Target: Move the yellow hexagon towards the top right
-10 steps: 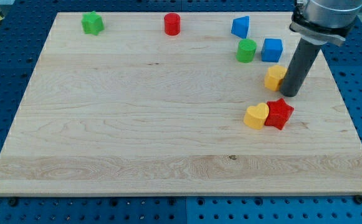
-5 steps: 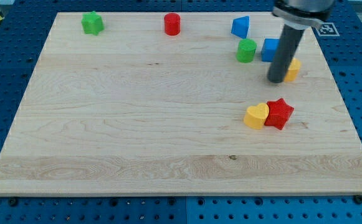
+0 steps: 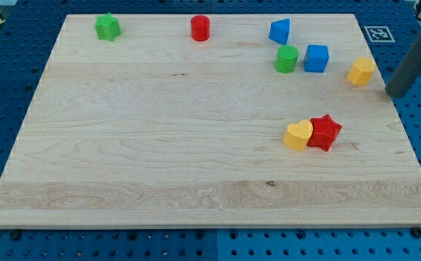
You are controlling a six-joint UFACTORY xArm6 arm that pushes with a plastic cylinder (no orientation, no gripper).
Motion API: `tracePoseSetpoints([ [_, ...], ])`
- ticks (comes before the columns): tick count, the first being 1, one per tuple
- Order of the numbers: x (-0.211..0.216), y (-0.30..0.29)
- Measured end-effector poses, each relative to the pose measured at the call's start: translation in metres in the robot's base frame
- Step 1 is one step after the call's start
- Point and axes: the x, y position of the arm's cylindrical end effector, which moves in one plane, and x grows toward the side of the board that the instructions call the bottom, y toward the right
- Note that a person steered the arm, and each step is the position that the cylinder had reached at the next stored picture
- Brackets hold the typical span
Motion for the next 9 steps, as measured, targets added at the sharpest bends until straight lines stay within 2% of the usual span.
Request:
tracePoseSetpoints([
  [1, -0.026, -0.006],
  [3, 0.013, -0.004],
  [4, 0.011, -0.031],
  [5, -0.01, -0.054],
  [7, -0.067, -0.055],
  [9, -0.043, -0.039],
])
